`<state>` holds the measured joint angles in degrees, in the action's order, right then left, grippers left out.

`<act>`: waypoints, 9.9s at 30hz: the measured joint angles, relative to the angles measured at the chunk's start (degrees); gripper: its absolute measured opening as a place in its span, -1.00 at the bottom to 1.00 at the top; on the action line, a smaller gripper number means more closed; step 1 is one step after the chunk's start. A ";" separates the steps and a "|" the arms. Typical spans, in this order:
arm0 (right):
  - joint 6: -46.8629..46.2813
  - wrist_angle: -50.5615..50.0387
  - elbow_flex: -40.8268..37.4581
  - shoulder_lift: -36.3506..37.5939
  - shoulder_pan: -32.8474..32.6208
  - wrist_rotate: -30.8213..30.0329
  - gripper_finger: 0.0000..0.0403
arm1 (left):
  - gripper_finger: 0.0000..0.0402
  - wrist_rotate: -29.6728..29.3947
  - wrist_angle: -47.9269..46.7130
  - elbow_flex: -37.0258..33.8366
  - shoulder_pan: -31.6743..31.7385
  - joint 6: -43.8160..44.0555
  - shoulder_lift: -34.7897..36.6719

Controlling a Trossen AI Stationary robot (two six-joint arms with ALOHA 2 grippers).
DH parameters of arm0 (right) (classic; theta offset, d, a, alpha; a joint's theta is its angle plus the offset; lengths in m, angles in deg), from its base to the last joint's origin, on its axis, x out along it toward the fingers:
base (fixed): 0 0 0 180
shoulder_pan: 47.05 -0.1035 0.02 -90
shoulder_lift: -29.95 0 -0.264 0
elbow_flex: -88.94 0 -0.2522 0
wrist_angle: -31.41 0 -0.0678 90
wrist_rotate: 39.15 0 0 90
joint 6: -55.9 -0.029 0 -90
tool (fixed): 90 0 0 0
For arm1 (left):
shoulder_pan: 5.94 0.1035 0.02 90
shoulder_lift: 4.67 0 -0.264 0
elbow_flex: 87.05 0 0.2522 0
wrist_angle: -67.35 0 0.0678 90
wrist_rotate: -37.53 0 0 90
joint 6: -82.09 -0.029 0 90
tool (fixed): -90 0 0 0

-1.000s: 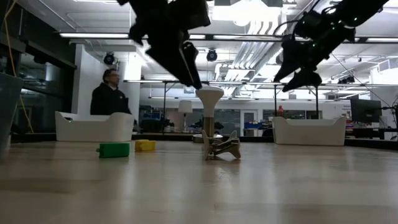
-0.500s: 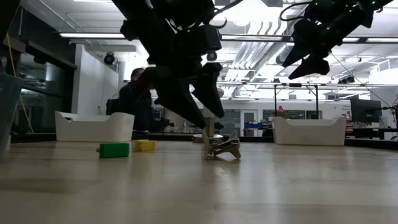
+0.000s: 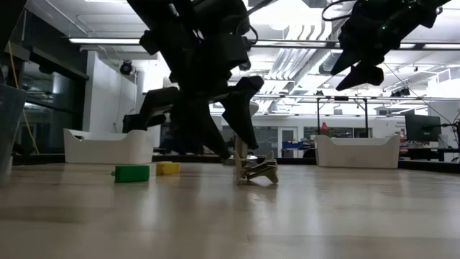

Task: Pick and place Stapler, Stapler remover, tape
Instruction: Put the gray staple remover into the right white bin, then put the yellow stapler into the left white bin

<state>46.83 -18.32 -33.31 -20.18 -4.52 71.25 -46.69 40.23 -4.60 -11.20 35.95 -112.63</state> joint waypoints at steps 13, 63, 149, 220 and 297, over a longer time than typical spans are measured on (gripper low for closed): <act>-1.61 -0.20 0.00 -0.02 -3.07 -0.62 0.42 | 0.08 2.93 3.50 0.07 0.00 -5.14 -4.46; -4.87 -1.40 0.02 -0.04 -3.31 0.83 0.42 | -0.49 4.98 8.43 1.58 -0.55 14.30 -5.20; 19.81 9.59 0.04 9.89 -35.07 -21.32 0.42 | -0.61 -23.92 -11.30 42.95 4.50 26.96 -8.04; -2.74 -2.77 0.04 -3.69 -1.75 -42.89 -0.59 | 0.27 -35.18 -50.58 42.88 5.95 55.20 -5.97; 6.56 2.23 0.04 -20.28 13.32 -18.48 0.48 | 0.18 -3.01 -36.83 9.03 7.15 106.73 -5.99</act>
<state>53.39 -16.09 -33.27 -40.46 8.80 52.76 -49.70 3.39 4.43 -4.05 142.67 -118.62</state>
